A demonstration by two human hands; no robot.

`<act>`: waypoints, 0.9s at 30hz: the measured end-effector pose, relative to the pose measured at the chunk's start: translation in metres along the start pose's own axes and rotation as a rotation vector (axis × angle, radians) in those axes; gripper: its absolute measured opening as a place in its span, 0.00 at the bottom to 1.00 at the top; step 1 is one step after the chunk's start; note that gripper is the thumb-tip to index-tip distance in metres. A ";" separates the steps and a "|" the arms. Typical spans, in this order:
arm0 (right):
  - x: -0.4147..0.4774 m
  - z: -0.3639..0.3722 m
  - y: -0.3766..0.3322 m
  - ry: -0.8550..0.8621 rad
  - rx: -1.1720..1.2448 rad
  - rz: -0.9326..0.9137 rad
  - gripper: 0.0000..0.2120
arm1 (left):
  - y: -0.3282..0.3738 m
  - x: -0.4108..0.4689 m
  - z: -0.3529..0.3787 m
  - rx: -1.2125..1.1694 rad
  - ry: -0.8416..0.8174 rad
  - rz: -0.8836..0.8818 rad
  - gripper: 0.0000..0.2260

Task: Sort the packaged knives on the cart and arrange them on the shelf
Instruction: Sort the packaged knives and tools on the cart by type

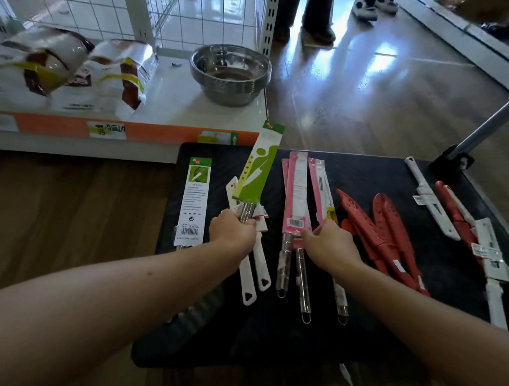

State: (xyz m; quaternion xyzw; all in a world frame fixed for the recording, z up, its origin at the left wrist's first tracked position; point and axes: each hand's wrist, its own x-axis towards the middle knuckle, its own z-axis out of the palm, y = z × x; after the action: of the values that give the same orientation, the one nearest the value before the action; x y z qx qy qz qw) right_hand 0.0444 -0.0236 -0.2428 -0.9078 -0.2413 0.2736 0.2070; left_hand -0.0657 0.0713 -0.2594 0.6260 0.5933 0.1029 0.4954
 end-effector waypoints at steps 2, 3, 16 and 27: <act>-0.002 0.000 -0.007 0.024 -0.029 -0.042 0.16 | -0.004 0.001 -0.005 0.013 0.016 0.005 0.12; -0.002 0.002 -0.011 0.027 -0.049 -0.074 0.14 | -0.006 0.001 -0.009 0.026 0.029 0.005 0.12; -0.017 0.034 -0.056 -0.127 -0.104 -0.257 0.18 | -0.044 0.006 -0.061 0.213 0.123 -0.218 0.20; -0.011 0.033 -0.046 -0.133 -0.068 -0.240 0.16 | -0.039 -0.004 -0.047 0.336 0.090 -0.139 0.20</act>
State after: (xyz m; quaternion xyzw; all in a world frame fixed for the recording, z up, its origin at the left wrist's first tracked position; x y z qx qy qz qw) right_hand 0.0019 0.0156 -0.2400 -0.8588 -0.3703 0.2982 0.1907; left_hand -0.1257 0.0836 -0.2637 0.6520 0.6656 -0.0043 0.3631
